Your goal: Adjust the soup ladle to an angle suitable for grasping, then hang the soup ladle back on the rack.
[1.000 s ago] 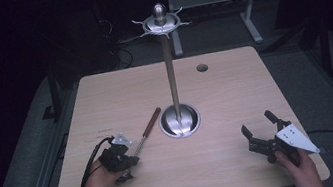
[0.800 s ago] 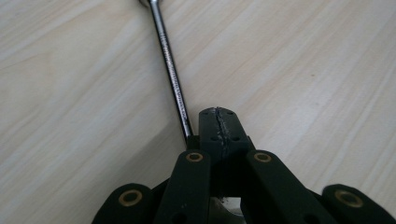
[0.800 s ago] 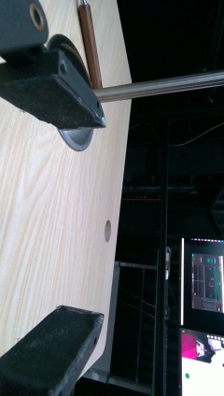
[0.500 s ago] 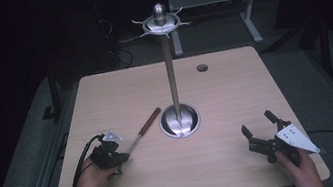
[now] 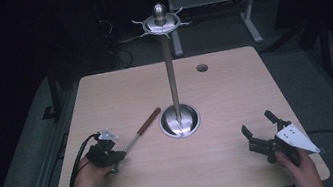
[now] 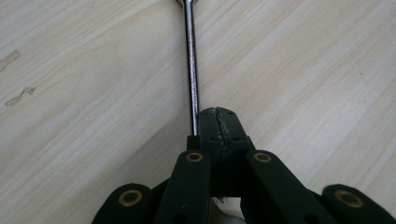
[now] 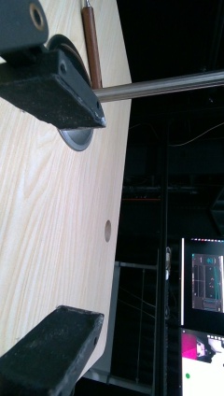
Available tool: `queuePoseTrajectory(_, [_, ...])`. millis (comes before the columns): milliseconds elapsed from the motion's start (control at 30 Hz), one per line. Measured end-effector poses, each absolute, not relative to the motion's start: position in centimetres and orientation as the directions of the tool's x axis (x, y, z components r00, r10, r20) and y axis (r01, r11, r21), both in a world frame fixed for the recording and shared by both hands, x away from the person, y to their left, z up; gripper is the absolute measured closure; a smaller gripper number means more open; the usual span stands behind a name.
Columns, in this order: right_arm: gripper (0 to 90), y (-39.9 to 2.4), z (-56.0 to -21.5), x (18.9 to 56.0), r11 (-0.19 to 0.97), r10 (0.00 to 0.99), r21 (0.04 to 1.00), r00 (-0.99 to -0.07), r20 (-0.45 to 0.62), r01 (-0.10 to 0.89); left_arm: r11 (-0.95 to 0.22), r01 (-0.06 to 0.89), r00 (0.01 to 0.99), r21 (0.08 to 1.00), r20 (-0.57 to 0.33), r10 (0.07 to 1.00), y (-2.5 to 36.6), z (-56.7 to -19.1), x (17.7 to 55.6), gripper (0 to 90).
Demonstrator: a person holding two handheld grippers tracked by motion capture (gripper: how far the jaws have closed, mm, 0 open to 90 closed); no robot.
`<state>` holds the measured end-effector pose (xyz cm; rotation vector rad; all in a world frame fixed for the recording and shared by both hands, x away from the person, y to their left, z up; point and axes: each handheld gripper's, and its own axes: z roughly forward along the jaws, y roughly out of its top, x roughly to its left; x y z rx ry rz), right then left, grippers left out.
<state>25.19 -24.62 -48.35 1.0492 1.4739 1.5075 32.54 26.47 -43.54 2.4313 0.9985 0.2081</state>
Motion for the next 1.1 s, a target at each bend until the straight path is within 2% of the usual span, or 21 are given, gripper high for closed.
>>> queuePoseTrajectory(167, [6.0, -24.6, -48.3, 25.2, -0.038, 0.929, 0.999, -0.368, 0.044, 0.023, -0.569, 0.624, 0.712, 0.536, -0.090, 0.696, 26.5, -43.1, 32.5, 89.5])
queuePoseTrajectory(400, [6.0, -24.6, -48.3, 25.2, -0.038, 0.929, 0.999, -0.368, 0.043, 0.022, -0.563, 0.622, 0.718, 0.544, -0.108, 0.688, 26.0, -42.3, 33.2, 82.6])
queuePoseTrajectory(633, [6.0, -24.5, -48.4, 25.2, -0.037, 0.929, 0.999, -0.367, 0.042, 0.021, -0.561, 0.621, 0.727, 0.548, -0.133, 0.674, 25.2, -41.2, 35.2, 68.9])
queuePoseTrajectory(700, [6.0, -24.6, -48.4, 25.2, -0.038, 0.929, 0.999, -0.367, 0.043, 0.021, -0.558, 0.620, 0.729, 0.552, -0.142, 0.670, 24.9, -40.9, 35.8, 67.8])
queuePoseTrajectory(867, [6.0, -24.5, -48.4, 25.2, -0.037, 0.929, 0.999, -0.367, 0.042, 0.021, -0.555, 0.611, 0.731, 0.564, -0.135, 0.668, 24.1, -40.4, 37.3, 64.4])
queuePoseTrajectory(1100, [6.0, -24.6, -48.4, 25.2, -0.038, 0.930, 0.999, -0.366, 0.043, 0.021, -0.620, 0.583, 0.756, 0.526, -0.071, 0.651, 22.0, -40.7, 39.4, 62.7])
